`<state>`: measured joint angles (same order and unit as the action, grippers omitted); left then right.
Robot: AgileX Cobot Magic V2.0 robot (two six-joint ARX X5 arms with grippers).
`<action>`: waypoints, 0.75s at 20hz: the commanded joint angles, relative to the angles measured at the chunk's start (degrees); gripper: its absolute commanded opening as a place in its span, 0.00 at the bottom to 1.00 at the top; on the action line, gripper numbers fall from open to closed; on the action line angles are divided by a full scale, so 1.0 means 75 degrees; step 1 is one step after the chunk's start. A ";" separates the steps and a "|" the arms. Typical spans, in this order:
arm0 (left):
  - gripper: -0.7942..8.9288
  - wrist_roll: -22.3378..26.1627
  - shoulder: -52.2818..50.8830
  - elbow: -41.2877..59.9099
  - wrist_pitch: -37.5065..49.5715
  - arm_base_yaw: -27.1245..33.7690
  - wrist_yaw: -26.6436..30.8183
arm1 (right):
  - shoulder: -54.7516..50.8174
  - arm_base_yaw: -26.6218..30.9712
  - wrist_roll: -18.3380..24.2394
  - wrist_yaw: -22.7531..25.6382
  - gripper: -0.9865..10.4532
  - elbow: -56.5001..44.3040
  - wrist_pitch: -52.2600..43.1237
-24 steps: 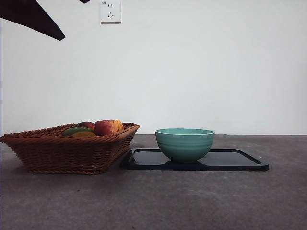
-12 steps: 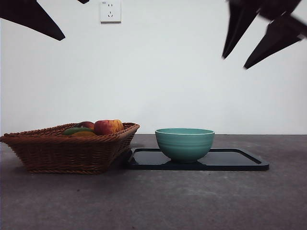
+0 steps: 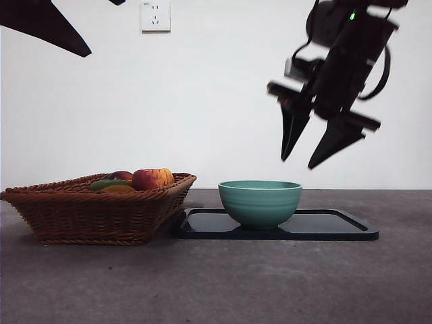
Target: Pick up the wifruite, put it on the bowl, pick up the plate, put it on desk
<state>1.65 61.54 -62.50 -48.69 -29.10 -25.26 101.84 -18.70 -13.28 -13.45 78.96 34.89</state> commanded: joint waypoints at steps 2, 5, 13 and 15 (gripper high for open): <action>0.47 0.0082 0.0035 -0.0073 0.0000 -0.0038 -0.0015 | 0.0615 -0.0026 0.0082 0.0020 0.30 0.0181 -0.0321; 0.47 0.0085 0.0035 -0.0073 -0.0026 -0.0038 -0.0015 | 0.0927 -0.0026 0.0085 0.0242 0.30 0.0181 -0.0452; 0.47 0.0064 0.0035 -0.0073 -0.0023 -0.0038 -0.0015 | 0.1084 -0.0026 0.0096 0.0198 0.10 0.0181 -0.0714; 0.47 0.0064 0.0035 -0.0073 -0.0026 -0.0038 -0.0015 | 0.1075 -0.0026 0.0093 0.0187 0.10 0.0181 -0.0708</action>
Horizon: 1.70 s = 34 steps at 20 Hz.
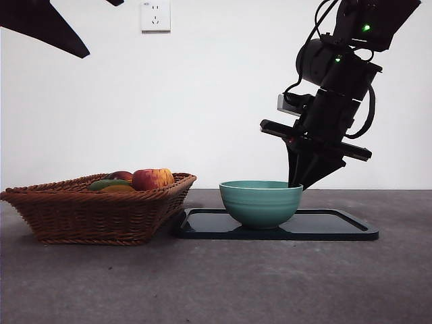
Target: Pick up the wifruite, put it on the bowl, pick up the plate, put it on desk
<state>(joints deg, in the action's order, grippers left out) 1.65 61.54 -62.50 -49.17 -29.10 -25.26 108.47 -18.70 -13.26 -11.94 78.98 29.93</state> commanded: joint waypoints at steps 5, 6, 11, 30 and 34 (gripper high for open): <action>0.47 0.0064 0.0035 -0.0073 0.0041 -0.0038 -0.0015 | -0.0417 -0.0041 0.0087 -0.0032 0.10 0.0187 0.0015; 0.47 0.0064 0.0035 -0.0073 0.0038 -0.0038 -0.0015 | -0.0656 -0.0041 0.0087 -0.0032 0.10 0.0187 0.0085; 0.47 0.0064 0.0035 -0.0073 0.0044 -0.0038 -0.0015 | -0.2229 -0.0108 0.0318 -0.0300 0.10 0.0187 0.0854; 0.47 0.0064 0.0035 -0.0073 0.0035 -0.0038 -0.0015 | -0.5275 -0.2037 0.0044 0.0207 0.10 -0.4328 -0.0061; 0.47 0.0064 0.0035 -0.0073 0.0041 -0.0038 -0.0015 | -0.4715 -0.2296 -0.0207 0.0463 0.10 -0.4986 -0.1119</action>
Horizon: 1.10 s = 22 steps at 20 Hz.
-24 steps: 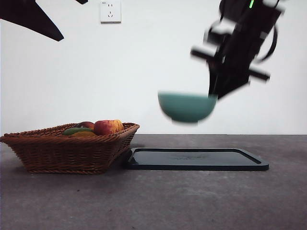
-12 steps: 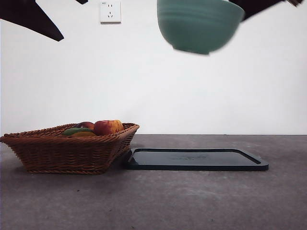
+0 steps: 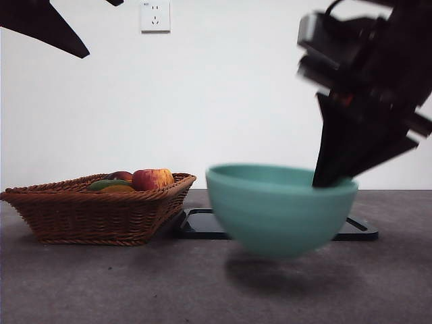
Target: Pick up the wifruite, put it on the bowl, pick up the plate, put it on desk
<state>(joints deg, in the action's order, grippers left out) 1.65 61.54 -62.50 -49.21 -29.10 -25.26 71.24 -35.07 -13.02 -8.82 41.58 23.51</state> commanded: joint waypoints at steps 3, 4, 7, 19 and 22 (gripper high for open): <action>0.47 0.0064 0.0035 -0.0073 0.0044 -0.0038 -0.0015 | 0.0702 -0.0195 -0.0271 0.0047 0.10 -0.0038 -0.0627; 0.47 0.0064 0.0035 -0.0073 0.0038 -0.0038 -0.0015 | 0.0810 -0.0216 -0.0344 0.0105 0.10 -0.0038 -0.0705; 0.47 0.0064 0.0035 -0.0073 0.0020 -0.0038 -0.0015 | 0.0886 -0.0216 -0.0411 0.0408 0.10 -0.0038 -0.0659; 0.47 0.0076 0.0035 -0.0073 -0.0009 -0.0038 -0.0015 | 0.0079 -0.0213 -0.0554 0.0388 0.28 0.0239 -0.0361; 0.47 0.0079 0.0035 -0.0073 -0.0012 -0.0038 -0.0015 | -0.0764 -0.0213 -0.0551 0.0382 0.28 0.0478 0.0303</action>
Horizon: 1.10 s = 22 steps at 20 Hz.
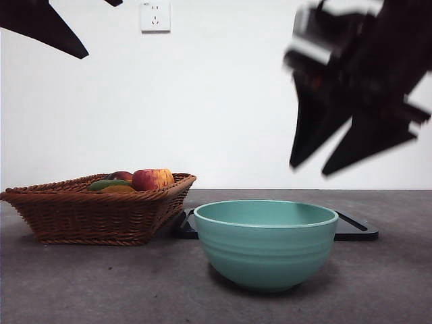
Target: Pick up the wifruite, put it on the bowl, pick up the plate, put it on desk
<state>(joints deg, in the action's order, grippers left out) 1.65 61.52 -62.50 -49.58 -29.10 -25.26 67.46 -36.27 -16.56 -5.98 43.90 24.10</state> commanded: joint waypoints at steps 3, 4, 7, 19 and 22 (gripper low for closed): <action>0.47 0.0090 0.0038 -0.0073 0.0035 -0.0038 -0.0015 | -0.1221 -0.0052 -0.0076 -0.0219 0.28 0.0341 0.0979; 0.47 0.0090 0.0038 -0.0073 0.0029 -0.0038 -0.0015 | -0.1565 -0.0052 -0.0079 -0.0443 0.28 0.0350 0.1177; 0.47 0.0090 0.0038 -0.0073 -0.0017 -0.0038 -0.0015 | -0.2457 -0.0052 -0.0082 -0.1134 0.28 0.0350 0.1985; 0.47 0.0090 0.0038 -0.0073 -0.0052 -0.0038 -0.0015 | -0.3316 -0.0052 0.0012 -0.1405 0.28 0.0350 0.3593; 0.44 0.0087 0.0038 -0.0073 -0.0052 -0.0038 -0.0015 | -0.3316 -0.0052 0.0012 -0.1405 0.28 0.0350 0.3590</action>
<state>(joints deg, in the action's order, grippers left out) 1.67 61.54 -62.50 -50.37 -29.10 -25.26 42.24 -36.27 -16.73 -16.47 45.45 51.51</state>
